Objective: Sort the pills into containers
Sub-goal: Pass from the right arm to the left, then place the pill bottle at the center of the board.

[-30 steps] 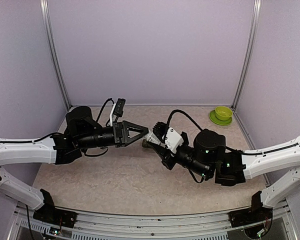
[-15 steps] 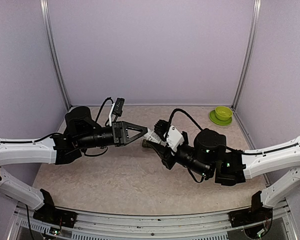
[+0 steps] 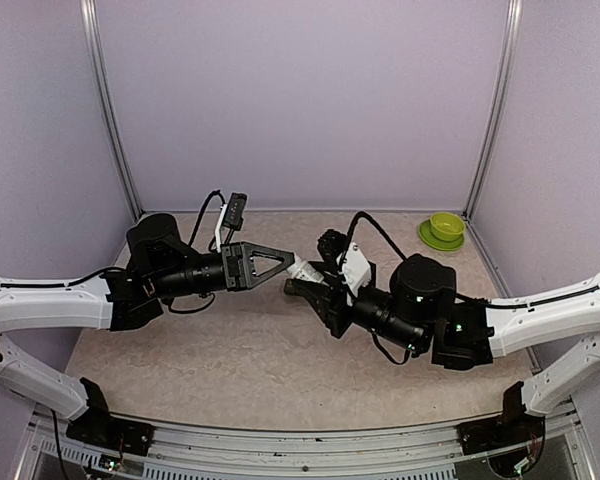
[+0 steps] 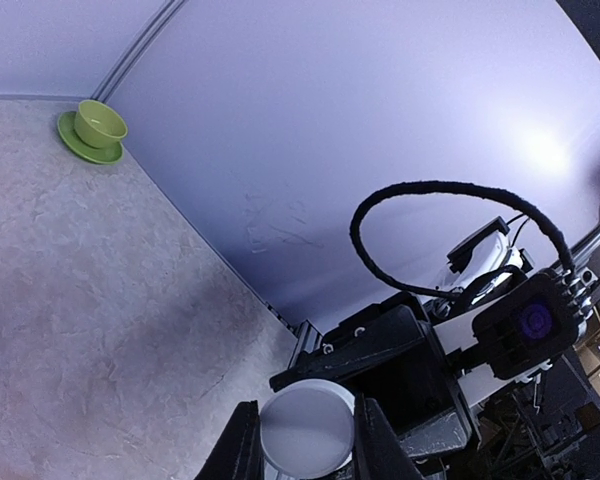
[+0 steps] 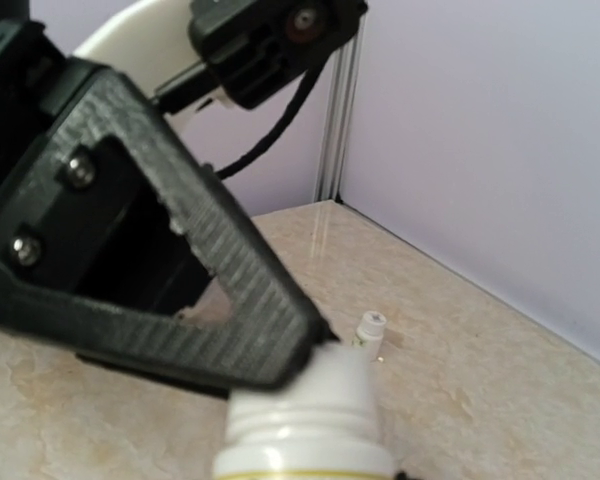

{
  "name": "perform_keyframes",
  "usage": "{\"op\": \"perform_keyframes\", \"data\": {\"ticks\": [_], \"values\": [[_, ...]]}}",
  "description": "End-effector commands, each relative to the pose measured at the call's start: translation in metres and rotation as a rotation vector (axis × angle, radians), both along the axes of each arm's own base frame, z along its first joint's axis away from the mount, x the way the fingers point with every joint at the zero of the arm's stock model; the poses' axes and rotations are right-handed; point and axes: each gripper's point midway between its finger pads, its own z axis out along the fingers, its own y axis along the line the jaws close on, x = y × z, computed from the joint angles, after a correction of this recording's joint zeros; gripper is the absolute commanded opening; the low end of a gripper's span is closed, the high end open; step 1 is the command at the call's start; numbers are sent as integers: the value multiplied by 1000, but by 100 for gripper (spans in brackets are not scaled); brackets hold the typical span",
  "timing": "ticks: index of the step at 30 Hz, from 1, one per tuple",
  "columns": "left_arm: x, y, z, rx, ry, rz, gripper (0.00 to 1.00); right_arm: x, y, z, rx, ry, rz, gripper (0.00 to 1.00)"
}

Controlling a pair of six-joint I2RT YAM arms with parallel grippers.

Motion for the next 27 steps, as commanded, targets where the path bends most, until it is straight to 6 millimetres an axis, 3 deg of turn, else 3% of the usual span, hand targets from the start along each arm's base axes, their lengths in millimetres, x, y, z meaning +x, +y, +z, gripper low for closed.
{"op": "perform_keyframes", "data": {"ticks": [1, 5, 7, 9, 18, 27], "values": [[-22, -4, 21, -52, -64, -83, 11, -10, 10, 6, 32, 15, 69, 39], [-7, 3, 13, -28, -30, -20, 11, -4, 13, -2, -13, 13, 38, 69], [-2, 7, 11, -25, -23, 1, 12, -1, 12, -5, -27, 12, 24, 89], [2, 9, 8, -17, -18, 16, 13, -1, 11, -7, -36, 12, 22, 100], [47, 41, -16, 167, -53, 261, 14, 0, -3, 0, -51, 11, 12, 100], [91, 79, -57, 394, -84, 486, 13, 15, -41, -1, -46, 12, -89, 100]]}}
